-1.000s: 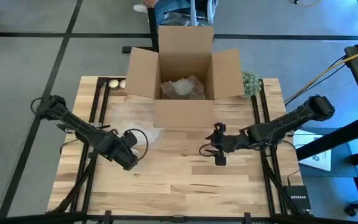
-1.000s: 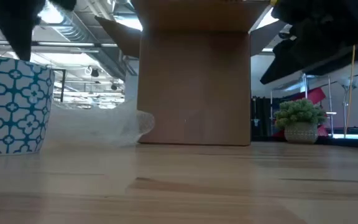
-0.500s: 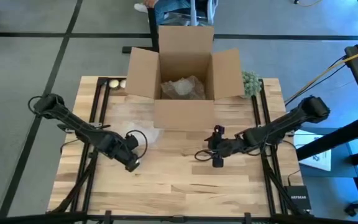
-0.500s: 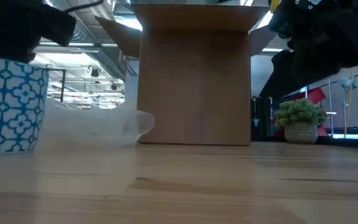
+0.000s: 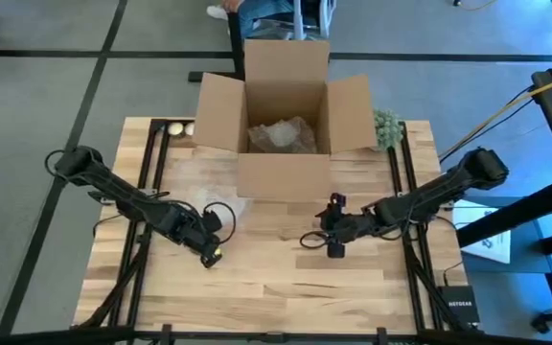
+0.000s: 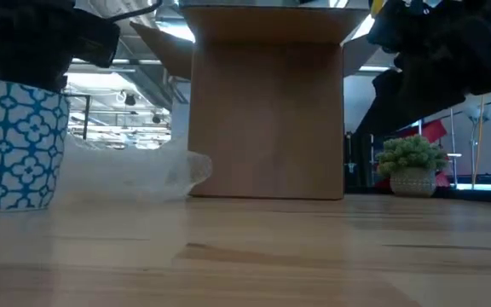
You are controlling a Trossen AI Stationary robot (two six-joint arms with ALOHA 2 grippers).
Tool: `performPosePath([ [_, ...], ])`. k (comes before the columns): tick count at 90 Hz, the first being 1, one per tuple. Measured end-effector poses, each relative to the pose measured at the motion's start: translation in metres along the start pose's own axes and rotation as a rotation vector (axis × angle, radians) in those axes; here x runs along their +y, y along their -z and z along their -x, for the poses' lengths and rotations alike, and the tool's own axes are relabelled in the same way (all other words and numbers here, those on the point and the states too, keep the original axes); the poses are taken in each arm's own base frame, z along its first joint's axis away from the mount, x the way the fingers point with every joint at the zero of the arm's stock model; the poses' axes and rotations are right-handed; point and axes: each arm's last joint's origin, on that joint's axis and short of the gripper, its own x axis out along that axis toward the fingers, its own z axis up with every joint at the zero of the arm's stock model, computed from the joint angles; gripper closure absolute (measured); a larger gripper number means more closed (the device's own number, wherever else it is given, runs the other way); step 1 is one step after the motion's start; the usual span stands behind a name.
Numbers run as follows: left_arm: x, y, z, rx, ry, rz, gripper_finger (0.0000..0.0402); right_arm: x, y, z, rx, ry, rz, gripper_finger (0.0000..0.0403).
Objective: Wrap mug
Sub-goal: Wrap the mug with the bubble wrap
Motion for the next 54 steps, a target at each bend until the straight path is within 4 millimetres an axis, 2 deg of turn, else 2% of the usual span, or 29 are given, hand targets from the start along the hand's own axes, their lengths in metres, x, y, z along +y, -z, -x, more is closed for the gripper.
performPosePath([
  [32,-0.021,-0.013,-0.001,-0.126,0.201,-0.024,0.0402,0.0,0.0,0.0,-0.002,-0.001,-0.001,0.0167],
  [54,-0.029,-0.023,-0.005,-0.206,0.259,-0.05,0.0401,0.0,0.0,0.0,-0.002,-0.001,-0.001,0.0167],
])
